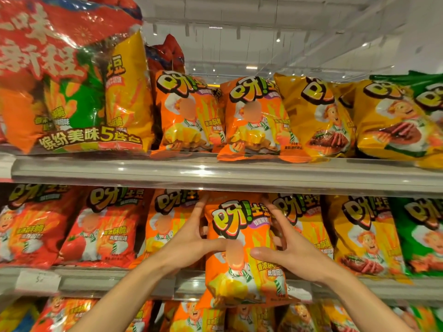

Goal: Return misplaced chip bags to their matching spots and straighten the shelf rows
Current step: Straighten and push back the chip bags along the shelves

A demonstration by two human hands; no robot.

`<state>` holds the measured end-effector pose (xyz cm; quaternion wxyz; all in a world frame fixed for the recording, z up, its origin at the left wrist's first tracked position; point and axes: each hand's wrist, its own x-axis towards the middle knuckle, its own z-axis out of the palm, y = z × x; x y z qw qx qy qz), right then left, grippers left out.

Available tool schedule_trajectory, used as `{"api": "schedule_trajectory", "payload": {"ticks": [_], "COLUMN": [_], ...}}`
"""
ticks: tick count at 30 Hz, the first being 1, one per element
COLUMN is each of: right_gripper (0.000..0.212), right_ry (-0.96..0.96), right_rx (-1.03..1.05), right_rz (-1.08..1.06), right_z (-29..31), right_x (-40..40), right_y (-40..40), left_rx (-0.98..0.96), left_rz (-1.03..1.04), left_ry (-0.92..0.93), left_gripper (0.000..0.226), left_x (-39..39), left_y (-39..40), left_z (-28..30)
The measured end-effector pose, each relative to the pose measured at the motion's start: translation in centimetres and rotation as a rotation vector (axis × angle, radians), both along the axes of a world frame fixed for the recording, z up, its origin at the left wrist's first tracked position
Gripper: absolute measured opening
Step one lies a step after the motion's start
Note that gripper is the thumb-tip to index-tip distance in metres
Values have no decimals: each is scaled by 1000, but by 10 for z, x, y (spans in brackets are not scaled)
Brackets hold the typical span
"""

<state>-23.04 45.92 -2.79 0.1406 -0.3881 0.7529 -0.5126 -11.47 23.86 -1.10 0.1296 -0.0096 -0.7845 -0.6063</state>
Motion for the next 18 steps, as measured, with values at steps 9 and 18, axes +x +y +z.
{"api": "schedule_trajectory", "payload": {"ticks": [9,18], "right_gripper": [119,91], "right_ry": [121,318], "right_rx": [1,177], "right_rz": [-196,-361], "right_z": [15,22], "right_x": [-6,3], "right_y": [-10,-43], "left_rx": [-760,-1197], "left_rz": [622,596], "left_ry": [295,57], "left_gripper": [49,62], "left_x": [12,-4], "left_y": [-41,-70], "left_z": [-11,-50]}}
